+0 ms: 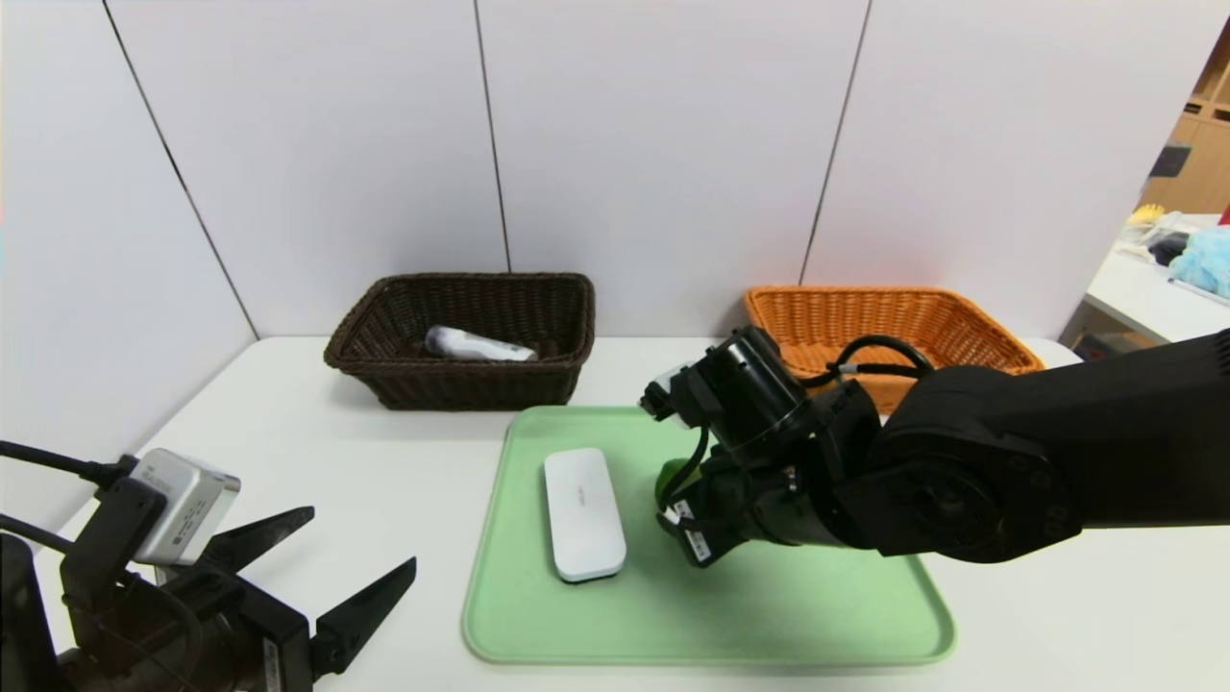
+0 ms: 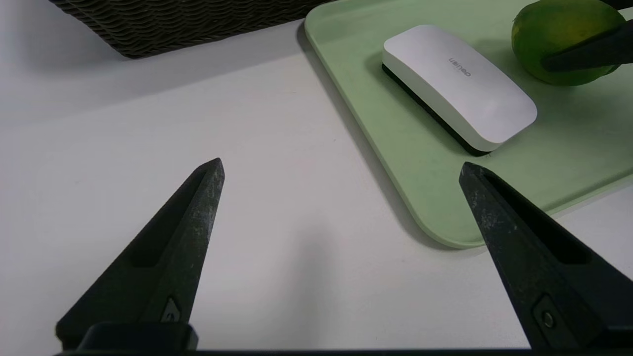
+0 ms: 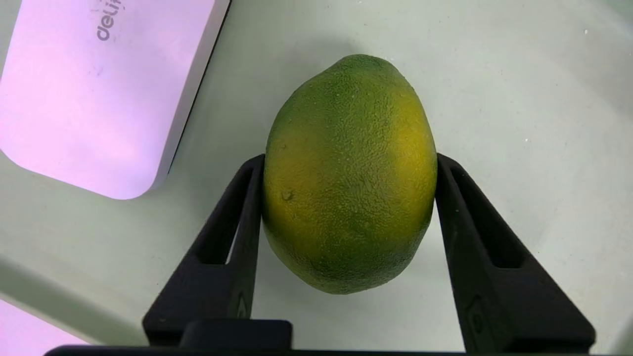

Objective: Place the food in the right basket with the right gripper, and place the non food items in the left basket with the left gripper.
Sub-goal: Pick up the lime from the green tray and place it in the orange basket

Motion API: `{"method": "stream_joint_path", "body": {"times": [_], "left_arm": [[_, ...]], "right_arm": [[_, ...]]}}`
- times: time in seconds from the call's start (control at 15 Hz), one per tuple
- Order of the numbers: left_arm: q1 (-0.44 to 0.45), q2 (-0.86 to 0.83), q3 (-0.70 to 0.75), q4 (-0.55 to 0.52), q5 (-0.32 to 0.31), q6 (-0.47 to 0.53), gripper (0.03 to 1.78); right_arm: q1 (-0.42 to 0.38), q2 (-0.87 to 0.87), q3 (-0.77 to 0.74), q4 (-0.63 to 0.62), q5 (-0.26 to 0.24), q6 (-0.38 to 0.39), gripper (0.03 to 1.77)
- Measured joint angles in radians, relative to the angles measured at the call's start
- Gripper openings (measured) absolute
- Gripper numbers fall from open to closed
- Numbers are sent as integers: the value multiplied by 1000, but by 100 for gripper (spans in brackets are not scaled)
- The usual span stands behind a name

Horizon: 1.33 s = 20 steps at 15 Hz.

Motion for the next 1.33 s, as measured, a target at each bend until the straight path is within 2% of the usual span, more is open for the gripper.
{"method": "stream_joint_path", "body": {"times": [0.47, 1.07, 1.33], "left_arm": [[0, 2, -4, 0, 0, 1, 169], [0, 11, -3, 0, 0, -3, 169], [0, 15, -8, -1, 0, -1, 169]], "right_arm": [[0, -2, 1, 1, -1, -9, 98], [0, -57, -25, 2, -27, -68, 97], [-13, -101, -78, 12, -34, -116, 97]]}}
